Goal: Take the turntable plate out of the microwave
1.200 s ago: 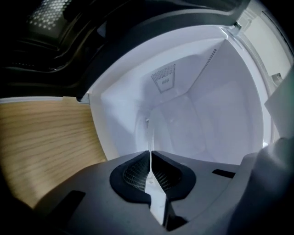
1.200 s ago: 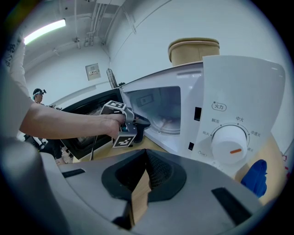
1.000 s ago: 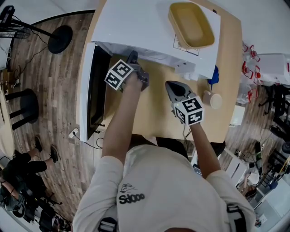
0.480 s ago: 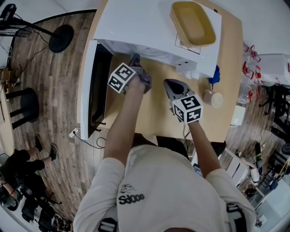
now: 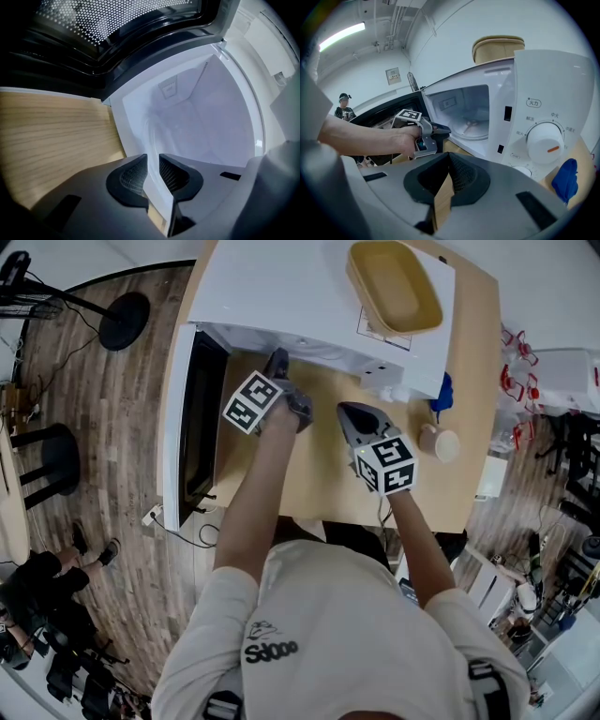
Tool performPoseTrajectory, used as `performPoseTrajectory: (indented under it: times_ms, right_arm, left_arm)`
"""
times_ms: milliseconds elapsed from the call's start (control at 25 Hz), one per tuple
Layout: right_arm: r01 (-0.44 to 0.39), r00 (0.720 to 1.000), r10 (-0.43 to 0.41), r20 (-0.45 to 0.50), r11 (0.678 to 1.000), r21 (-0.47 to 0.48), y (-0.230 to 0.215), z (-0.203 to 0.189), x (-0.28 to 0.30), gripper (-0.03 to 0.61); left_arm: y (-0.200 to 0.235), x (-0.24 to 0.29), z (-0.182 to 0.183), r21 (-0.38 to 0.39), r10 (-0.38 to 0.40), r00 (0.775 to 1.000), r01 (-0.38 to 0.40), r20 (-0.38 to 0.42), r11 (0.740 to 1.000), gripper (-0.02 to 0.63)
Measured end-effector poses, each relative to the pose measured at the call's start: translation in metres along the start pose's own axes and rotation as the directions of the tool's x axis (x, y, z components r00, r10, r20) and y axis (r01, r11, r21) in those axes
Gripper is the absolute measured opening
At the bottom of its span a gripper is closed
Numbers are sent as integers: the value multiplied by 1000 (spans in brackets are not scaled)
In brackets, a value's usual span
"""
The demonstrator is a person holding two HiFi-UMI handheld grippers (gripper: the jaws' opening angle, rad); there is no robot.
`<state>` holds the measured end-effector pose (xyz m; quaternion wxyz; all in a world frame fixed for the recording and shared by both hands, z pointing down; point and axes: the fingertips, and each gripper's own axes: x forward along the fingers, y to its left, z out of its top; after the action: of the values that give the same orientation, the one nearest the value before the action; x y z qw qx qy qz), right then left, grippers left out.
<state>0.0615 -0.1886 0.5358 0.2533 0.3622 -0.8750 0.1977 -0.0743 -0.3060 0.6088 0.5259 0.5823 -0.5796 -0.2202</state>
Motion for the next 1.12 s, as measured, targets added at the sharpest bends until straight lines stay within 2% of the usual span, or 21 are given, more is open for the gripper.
performPoseTrajectory:
  times_ms: [120, 280, 360, 440, 520, 600, 720, 800, 880, 1000, 1120]
  right_arm:
    - [2, 1000, -2, 2, 1000, 1, -2, 0, -1, 6]
    - [4, 1000, -4, 3, 1000, 5, -3, -1, -3, 6]
    - [6, 1000, -6, 1, 1000, 4, -4, -2, -3, 6]
    - [7, 1000, -7, -2, 1000, 3, -6, -3, -3, 6]
    - [4, 1000, -4, -4, 1000, 1, -7, -3, -2, 6]
    - [0, 1000, 0, -4, 1000, -4, -7, -1, 0, 6]
    - [-7, 1000, 7, -3, 1000, -6, -6, 2, 5, 6]
    - [-10, 1000, 10, -1, 1000, -5, -4, 4, 9, 6]
    - [-12, 1000, 12, 1, 1000, -5, -3, 6, 11, 6]
    - [-10, 1000, 10, -3, 1000, -2, -4, 4, 12, 6]
    - [-11, 1000, 11, -10, 1000, 2, -4, 1, 13, 6]
  left_arm:
    - [-5, 0, -1, 73, 2, 1000, -1, -13, 997, 95]
    - [-7, -2, 7, 220, 43, 999, -44, 10, 974, 95]
    - [-8, 1, 17, 252, 55, 998, -61, 33, 966, 106]
    - [-7, 5, 29, 265, 72, 996, -83, 51, 961, 160]
    - [-8, 9, 40, 296, 90, 994, -103, 59, 950, 187]
    - [-11, 15, 44, 342, 101, 994, -107, 37, 934, 236]
    - [-17, 28, 38, 379, 104, 994, -81, -41, 922, 236]
    - [-20, 32, 36, 364, 97, 993, -66, -65, 929, 238]
    - [-20, 32, 39, 319, 85, 995, -65, -51, 946, 222]
    - [-19, 31, 43, 197, 37, 999, -30, -35, 980, 181]
    - [-18, 29, 41, 83, -20, 999, 23, -33, 996, 152]
